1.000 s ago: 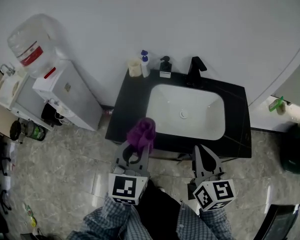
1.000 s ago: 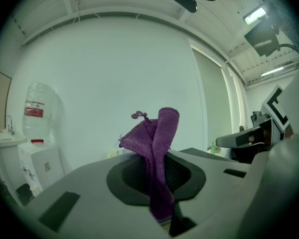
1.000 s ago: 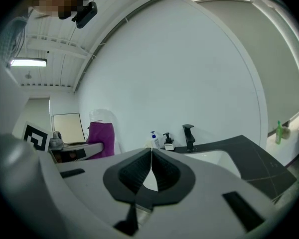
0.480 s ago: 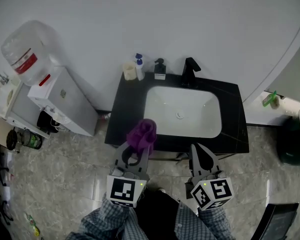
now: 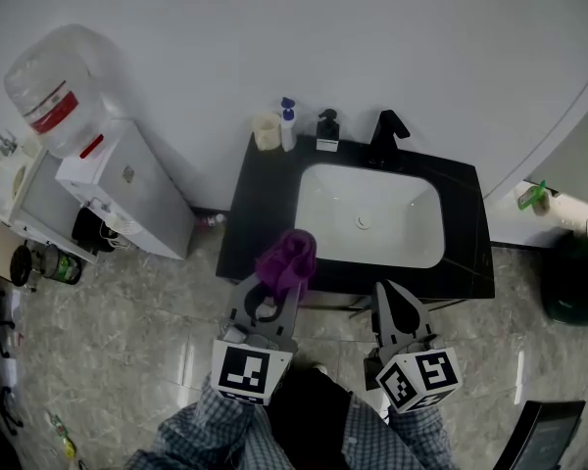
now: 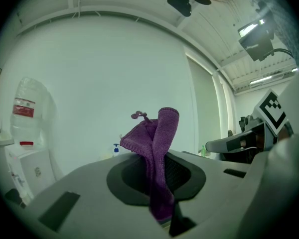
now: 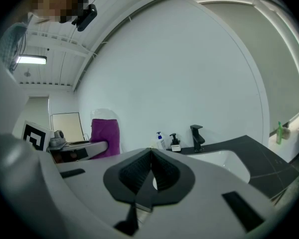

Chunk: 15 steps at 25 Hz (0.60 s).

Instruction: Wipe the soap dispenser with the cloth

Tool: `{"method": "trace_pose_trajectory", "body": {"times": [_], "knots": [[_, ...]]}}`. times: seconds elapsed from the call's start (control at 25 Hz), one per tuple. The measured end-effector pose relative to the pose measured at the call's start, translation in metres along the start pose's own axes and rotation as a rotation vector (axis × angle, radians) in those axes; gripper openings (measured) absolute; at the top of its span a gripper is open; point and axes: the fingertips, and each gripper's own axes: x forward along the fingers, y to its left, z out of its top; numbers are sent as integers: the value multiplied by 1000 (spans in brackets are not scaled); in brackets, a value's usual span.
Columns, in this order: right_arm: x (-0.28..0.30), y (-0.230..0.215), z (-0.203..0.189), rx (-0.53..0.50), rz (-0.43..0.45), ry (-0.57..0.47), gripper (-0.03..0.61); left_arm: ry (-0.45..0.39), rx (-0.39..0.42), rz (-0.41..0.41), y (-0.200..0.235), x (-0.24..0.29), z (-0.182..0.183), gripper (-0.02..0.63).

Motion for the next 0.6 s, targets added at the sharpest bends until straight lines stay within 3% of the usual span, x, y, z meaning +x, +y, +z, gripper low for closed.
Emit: {"method": "trace_pose_trajectory", "body": {"times": [0.6], "knots": [[-8, 18, -7, -18, -12, 4, 18, -11, 17, -32, 3, -15, -2, 60]]}}
